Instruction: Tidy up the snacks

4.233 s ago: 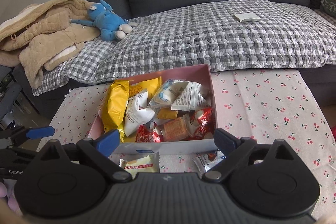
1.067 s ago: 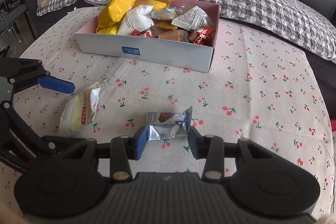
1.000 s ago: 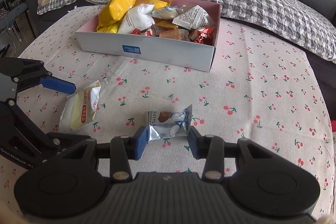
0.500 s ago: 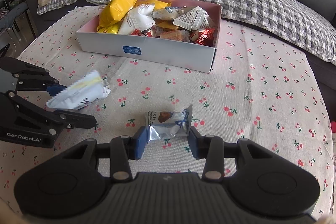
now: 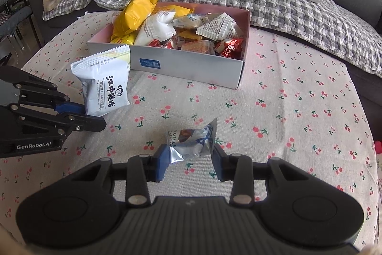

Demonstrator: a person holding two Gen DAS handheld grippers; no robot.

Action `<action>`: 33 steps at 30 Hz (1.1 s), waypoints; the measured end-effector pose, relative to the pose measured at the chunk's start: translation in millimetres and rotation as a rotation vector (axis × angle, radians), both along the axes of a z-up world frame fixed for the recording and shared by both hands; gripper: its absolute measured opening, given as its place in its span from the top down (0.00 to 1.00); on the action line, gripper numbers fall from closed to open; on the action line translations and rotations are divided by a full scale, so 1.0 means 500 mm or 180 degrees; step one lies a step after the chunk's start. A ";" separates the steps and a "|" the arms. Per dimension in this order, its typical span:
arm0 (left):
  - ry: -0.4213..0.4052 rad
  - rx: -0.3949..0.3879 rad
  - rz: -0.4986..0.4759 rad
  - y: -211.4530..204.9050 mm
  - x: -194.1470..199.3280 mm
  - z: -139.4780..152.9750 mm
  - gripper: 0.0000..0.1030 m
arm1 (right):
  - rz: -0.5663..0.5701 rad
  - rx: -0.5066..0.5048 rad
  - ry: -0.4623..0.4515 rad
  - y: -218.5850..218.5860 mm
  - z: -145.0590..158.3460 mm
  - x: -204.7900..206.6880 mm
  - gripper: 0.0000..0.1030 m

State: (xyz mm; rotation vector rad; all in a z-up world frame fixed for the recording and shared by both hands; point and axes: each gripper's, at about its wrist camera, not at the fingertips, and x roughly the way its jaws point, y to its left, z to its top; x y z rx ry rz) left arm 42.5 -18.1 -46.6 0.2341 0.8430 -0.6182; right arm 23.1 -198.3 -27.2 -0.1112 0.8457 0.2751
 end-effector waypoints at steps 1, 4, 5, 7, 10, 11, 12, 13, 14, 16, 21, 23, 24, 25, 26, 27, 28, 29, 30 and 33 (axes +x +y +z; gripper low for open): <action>-0.0026 0.0004 -0.0002 -0.001 -0.003 0.001 0.90 | -0.0007 0.0011 -0.0006 0.000 0.001 -0.001 0.66; -0.0074 0.0003 -0.0020 -0.002 -0.008 0.007 0.91 | -0.0012 0.0020 -0.0004 -0.001 0.002 -0.002 0.67; -0.0075 0.0000 -0.0025 -0.002 -0.009 0.008 0.91 | -0.0015 0.0009 0.0001 0.000 0.001 -0.002 0.67; -0.0067 0.0000 -0.0033 -0.003 -0.009 0.008 0.91 | -0.0022 -0.0007 0.0010 0.000 -0.002 0.000 0.65; -0.0050 0.0021 -0.0044 -0.004 -0.008 0.004 0.91 | -0.0082 -0.0012 0.0027 -0.001 -0.012 0.006 0.53; -0.0047 0.0026 -0.0047 -0.004 -0.009 0.002 0.91 | -0.0096 -0.0028 0.0016 0.000 -0.016 0.009 0.49; -0.0044 0.0030 -0.0047 -0.005 -0.009 0.002 0.91 | -0.0098 -0.0036 0.0008 0.001 -0.020 0.012 0.49; -0.0039 0.0034 -0.0047 -0.005 -0.009 0.000 0.91 | -0.0092 -0.0028 -0.0013 0.002 -0.023 0.014 0.49; -0.0031 0.0038 -0.0049 -0.005 -0.009 -0.001 0.91 | -0.0074 -0.0018 -0.0040 0.003 -0.023 0.015 0.48; -0.0031 0.0041 -0.0058 -0.004 -0.009 -0.003 0.90 | -0.0038 -0.0012 -0.0071 0.006 -0.022 0.015 0.55; -0.0097 0.0068 -0.0122 -0.006 -0.013 -0.004 0.87 | 0.0035 -0.0067 -0.0132 0.015 -0.015 0.012 0.66; -0.0121 0.0081 -0.0167 -0.009 -0.015 -0.004 0.82 | 0.0046 -0.0058 -0.0141 0.015 -0.013 0.013 0.67; -0.0128 0.0084 -0.0188 -0.010 -0.017 -0.005 0.79 | 0.0044 -0.0054 -0.0143 0.015 -0.012 0.012 0.67; -0.0139 0.0083 -0.0210 -0.011 -0.018 -0.005 0.71 | 0.0041 -0.0049 -0.0147 0.014 -0.011 0.012 0.67; -0.0155 0.0088 -0.0229 -0.013 -0.020 -0.006 0.62 | 0.0035 -0.0045 -0.0151 0.013 -0.010 0.013 0.67; -0.0180 0.0101 -0.0244 -0.015 -0.022 -0.007 0.56 | 0.0022 -0.0051 -0.0152 0.012 -0.009 0.014 0.67; -0.0216 0.0116 -0.0258 -0.018 -0.025 -0.008 0.45 | 0.0010 -0.0053 -0.0150 0.011 -0.009 0.015 0.67; -0.0277 0.0137 -0.0301 -0.024 -0.029 -0.009 0.37 | -0.0012 -0.0063 -0.0142 0.011 -0.009 0.016 0.67; -0.0313 0.0158 -0.0353 -0.029 -0.032 -0.009 0.34 | -0.0035 -0.0083 -0.0132 0.011 -0.010 0.017 0.67; -0.0430 0.0254 -0.0526 -0.048 -0.039 -0.011 0.28 | -0.0082 -0.0110 -0.0127 0.005 -0.010 0.016 0.67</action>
